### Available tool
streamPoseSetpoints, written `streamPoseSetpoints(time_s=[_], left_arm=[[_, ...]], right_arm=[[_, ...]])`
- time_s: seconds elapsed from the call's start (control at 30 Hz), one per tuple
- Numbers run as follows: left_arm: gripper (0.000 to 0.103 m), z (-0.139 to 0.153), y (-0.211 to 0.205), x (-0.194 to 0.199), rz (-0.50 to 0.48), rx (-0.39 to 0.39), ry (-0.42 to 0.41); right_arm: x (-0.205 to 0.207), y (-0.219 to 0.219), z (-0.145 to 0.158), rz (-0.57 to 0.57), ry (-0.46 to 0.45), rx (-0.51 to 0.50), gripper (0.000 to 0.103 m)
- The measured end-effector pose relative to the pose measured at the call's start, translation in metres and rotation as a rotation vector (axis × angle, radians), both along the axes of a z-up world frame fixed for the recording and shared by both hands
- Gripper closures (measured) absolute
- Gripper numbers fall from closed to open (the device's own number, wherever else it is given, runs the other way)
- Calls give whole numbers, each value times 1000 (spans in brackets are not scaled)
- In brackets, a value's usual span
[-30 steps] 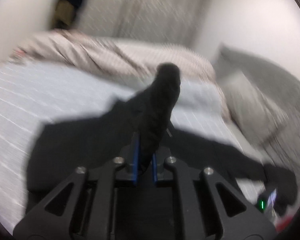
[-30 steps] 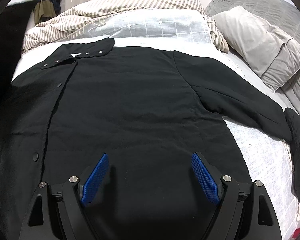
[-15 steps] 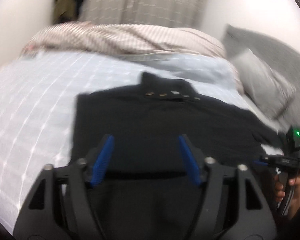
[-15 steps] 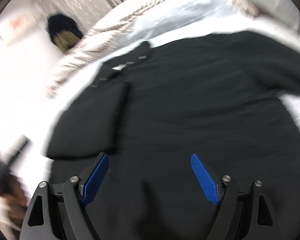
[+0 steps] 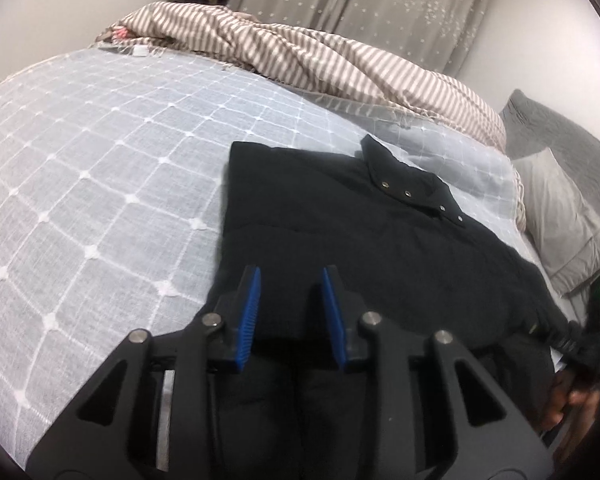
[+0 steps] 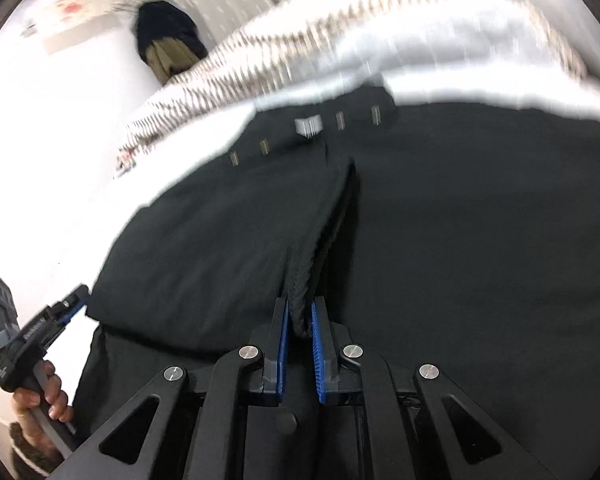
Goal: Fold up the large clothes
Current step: 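Pinch the coat's side edge with the right gripper and fold it inward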
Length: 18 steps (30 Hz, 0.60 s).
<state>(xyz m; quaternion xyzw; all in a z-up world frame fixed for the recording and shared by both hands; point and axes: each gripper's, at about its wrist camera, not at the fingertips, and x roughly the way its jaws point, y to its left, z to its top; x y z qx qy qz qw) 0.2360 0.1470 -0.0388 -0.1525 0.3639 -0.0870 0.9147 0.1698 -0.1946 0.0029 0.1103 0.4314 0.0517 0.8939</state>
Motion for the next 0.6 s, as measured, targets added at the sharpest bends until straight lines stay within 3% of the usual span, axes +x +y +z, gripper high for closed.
streamPoseSetpoints(time_s=[0.07,0.13,0.27,0.33,0.37,0.4,0.47,0.53,0.6], left_arm=[[70,-6,-6,3,-18,20,19],[70,-16,-11,7,-28,44,62],[72,-27,-18,9,-29,90,110],[72,-25,-20,6,-24,102,110],[70,-23,-21,5,-23,103,109],[68,-21,-21,4,-25,97,115],[44,-16,-23,2,-47,62,136],[30,-11,-25,-3,-63,34,133],[22,-3,-29,-9,-80,21,114]], right_arm=[[2,3,13,-5,-65,-82,93],[13,1,4,-15,-21,-132,93],[31,-13,-38,-36,146,-132,89],[28,-13,-42,-29,126,-156,85],[26,-12,-40,-33,127,-177,78],[24,-12,-36,-43,134,-201,72],[17,-15,-28,-51,140,-215,60],[6,-28,-17,-66,124,-201,44],[-5,-44,-5,-94,98,-175,34]])
